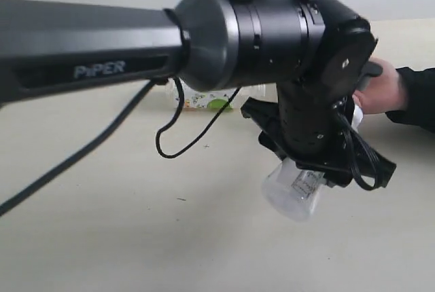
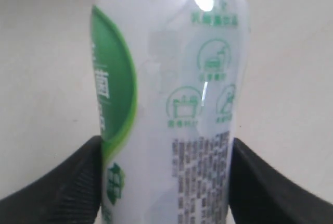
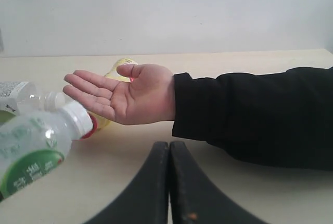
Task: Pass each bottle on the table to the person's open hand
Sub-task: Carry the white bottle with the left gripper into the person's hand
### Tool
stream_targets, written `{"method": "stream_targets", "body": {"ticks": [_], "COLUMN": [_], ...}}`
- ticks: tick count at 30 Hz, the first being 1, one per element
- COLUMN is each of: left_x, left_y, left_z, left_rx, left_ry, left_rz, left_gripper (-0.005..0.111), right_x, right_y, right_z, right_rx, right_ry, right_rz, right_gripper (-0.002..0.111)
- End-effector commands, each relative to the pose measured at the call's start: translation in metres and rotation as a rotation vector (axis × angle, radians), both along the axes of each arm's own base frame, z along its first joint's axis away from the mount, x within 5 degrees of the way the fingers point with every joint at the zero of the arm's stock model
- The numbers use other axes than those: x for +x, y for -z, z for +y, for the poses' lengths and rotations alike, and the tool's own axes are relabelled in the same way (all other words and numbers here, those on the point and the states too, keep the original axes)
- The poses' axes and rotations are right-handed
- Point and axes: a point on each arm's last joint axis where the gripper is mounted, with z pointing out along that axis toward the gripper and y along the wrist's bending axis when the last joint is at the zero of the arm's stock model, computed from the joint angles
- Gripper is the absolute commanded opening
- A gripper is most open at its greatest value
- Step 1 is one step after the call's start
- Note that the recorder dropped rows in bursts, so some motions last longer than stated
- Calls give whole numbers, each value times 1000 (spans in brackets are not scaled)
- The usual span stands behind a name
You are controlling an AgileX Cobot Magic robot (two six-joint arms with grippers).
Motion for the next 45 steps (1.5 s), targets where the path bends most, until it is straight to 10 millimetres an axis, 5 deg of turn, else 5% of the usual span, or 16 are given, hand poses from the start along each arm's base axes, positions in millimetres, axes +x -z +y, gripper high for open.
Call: {"method": "stream_targets", "body": {"ticks": [1, 9, 15, 24, 34, 45], "left_x": [-4, 4, 33, 89, 107, 109], "left_y": [-43, -106, -123, -65, -10, 13], "left_z": [3, -10, -15, -26, -43, -47], "left_rx": [-107, -357, -517, -615, -706, -697], "left_ry": [-30, -111, -207, -401, -477, -520], "left_rz": [-30, -104, -145, -98, -9, 54], "left_gripper": [0, 0, 0, 0, 3, 50], "right_x": [0, 0, 0, 0, 0, 0], "right_y": [1, 1, 1, 1, 1, 1], "right_z": [0, 0, 0, 0, 0, 0], "right_rx": [-7, -7, -7, -7, -7, -7], "right_ry": [4, 4, 4, 4, 4, 4], "right_rz": [-4, -4, -4, -4, -6, -6], "right_gripper": [0, 0, 0, 0, 0, 0]}}
